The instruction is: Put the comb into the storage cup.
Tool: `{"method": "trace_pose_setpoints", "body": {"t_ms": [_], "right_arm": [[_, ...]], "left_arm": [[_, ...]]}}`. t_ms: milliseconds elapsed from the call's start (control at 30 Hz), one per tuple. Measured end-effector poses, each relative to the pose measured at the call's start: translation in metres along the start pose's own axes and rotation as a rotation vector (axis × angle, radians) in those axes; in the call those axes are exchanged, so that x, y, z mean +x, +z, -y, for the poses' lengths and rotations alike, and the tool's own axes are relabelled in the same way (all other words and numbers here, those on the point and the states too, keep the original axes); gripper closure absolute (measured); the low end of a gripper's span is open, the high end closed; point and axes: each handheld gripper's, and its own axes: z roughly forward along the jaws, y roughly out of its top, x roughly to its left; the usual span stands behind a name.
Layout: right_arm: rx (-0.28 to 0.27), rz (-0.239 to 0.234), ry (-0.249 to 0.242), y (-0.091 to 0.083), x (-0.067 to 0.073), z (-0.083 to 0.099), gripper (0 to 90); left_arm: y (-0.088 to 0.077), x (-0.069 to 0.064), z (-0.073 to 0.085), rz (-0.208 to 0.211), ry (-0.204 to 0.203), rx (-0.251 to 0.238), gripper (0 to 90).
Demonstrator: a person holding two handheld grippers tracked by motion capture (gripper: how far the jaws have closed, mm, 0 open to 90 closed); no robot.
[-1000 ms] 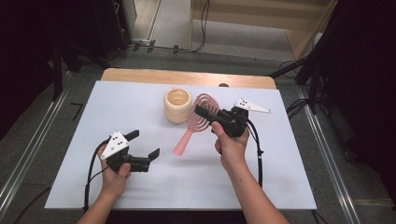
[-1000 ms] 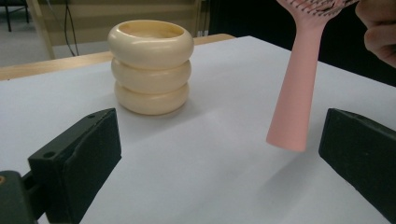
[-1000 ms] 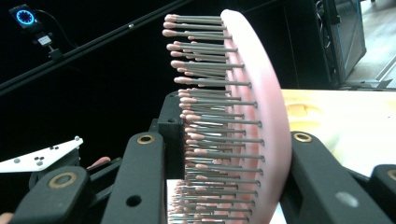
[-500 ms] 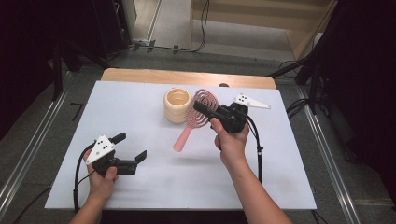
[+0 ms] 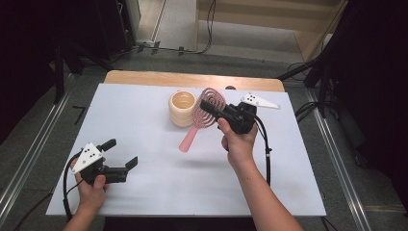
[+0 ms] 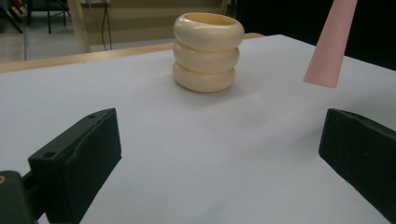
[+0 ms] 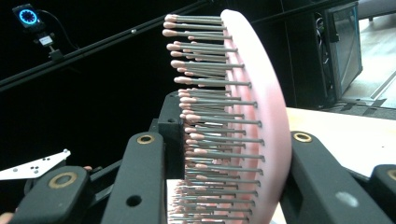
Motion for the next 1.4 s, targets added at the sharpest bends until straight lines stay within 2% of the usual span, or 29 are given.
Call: {"method": "trace_pose_setpoints", "body": {"t_ms": [400, 833, 1400], "right_arm": [[-0.012, 0.013, -0.004, 0.000, -0.007, -0.009, 62.2], [-0.013, 0.014, -0.003, 0.004, -0.013, -0.017, 62.2], [-0.016, 0.036, -0.017, 0.014, -0.021, -0.027, 62.2]], "left_arm": [[-0.010, 0.008, 0.006, -0.008, -0.001, -0.001, 0.0], [-0.022, 0.017, 0.010, -0.036, -0.006, -0.009, 0.0], [-0.023, 0.017, 0.014, -0.049, -0.003, -0.002, 0.0]]}}
